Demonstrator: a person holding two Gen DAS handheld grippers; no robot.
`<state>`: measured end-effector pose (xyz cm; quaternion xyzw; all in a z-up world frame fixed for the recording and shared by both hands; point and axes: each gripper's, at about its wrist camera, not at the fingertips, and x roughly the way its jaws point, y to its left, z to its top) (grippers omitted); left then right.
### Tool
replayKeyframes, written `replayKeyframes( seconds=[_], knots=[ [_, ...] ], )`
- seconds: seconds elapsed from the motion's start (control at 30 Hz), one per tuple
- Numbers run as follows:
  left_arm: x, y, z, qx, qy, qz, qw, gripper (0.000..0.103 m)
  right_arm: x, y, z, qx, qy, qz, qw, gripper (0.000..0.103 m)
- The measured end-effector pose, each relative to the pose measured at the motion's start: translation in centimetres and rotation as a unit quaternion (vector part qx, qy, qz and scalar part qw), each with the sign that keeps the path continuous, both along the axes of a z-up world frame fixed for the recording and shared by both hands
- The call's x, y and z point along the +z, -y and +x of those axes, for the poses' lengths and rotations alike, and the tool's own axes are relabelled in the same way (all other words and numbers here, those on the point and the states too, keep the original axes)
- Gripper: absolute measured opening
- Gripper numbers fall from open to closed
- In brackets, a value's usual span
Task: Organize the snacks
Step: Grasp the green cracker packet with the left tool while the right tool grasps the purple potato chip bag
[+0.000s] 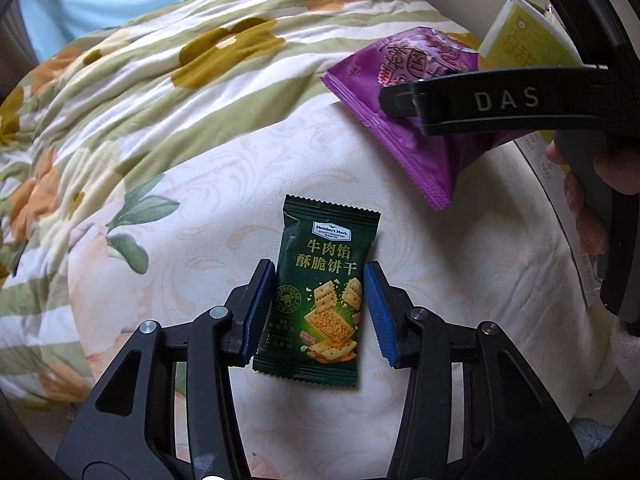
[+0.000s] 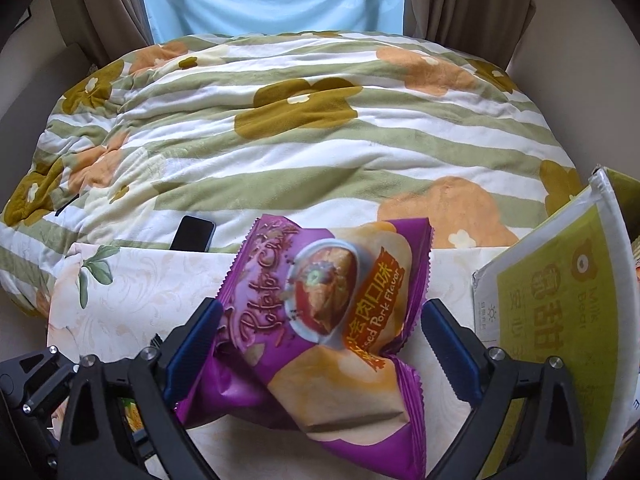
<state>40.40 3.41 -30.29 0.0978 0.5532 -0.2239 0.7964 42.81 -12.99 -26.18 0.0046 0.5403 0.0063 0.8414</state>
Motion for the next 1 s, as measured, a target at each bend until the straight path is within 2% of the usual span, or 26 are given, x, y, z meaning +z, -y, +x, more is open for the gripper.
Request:
replayKeyframes(
  seconds=[0.07, 0.17, 0.27, 0.37, 0.5, 0.67, 0.77, 0.87, 0.93, 0.97, 1.0],
  knots=[
    [-0.1, -1.2, 0.1, 0.018, -0.006, -0.002, 0.9998, 0.042, -0.4, 0.3, 0.0, -0.004, -0.009, 0.006, 1.000, 0.087],
    [-0.2, -2.5, 0.4, 0.040, -0.011, -0.005, 0.9991, 0.042, -1.1, 0.6, -0.1, -0.007, -0.023, 0.019, 1.000, 0.083],
    [-0.1, -3.3, 0.4, 0.054, -0.013, -0.009, 0.9984, 0.041, -0.9, 0.7, -0.5, -0.011, -0.019, 0.024, 0.999, 0.079],
    [0.0, -4.4, 0.1, 0.071, -0.020, -0.024, 0.9970, 0.037, -0.6, 0.7, -0.8, -0.015, -0.014, 0.024, 0.999, 0.077],
    [0.6, -5.5, -0.3, 0.087, -0.018, -0.033, 0.9955, 0.022, 0.1, 0.6, -1.3, -0.012, -0.006, 0.026, 1.000, 0.076],
    [1.1, -5.4, -0.5, 0.084, -0.015, -0.024, 0.9961, 0.022, 0.7, 0.4, -2.0, -0.006, 0.000, 0.028, 1.000, 0.075],
    [0.8, -4.7, -0.8, 0.084, -0.028, -0.003, 0.9961, 0.023, 1.0, 0.2, -2.5, -0.003, 0.003, 0.030, 1.000, 0.075],
    [0.8, -4.2, -1.3, 0.085, -0.031, -0.001, 0.9959, 0.024, 1.3, 0.1, -3.0, -0.002, 0.007, 0.035, 0.999, 0.075],
    [0.8, -3.8, -1.4, 0.081, -0.032, 0.007, 0.9962, 0.031, 1.5, 0.1, -3.3, -0.001, 0.009, 0.039, 0.999, 0.075],
    [0.7, -3.5, -1.5, 0.078, -0.032, 0.013, 0.9963, 0.053, 1.6, 0.1, -3.5, 0.000, 0.011, 0.040, 0.999, 0.075],
    [0.5, -3.3, -1.6, 0.076, -0.034, 0.018, 0.9964, 0.093, 1.7, 0.0, -3.6, 0.000, 0.012, 0.041, 0.999, 0.075]
  ],
)
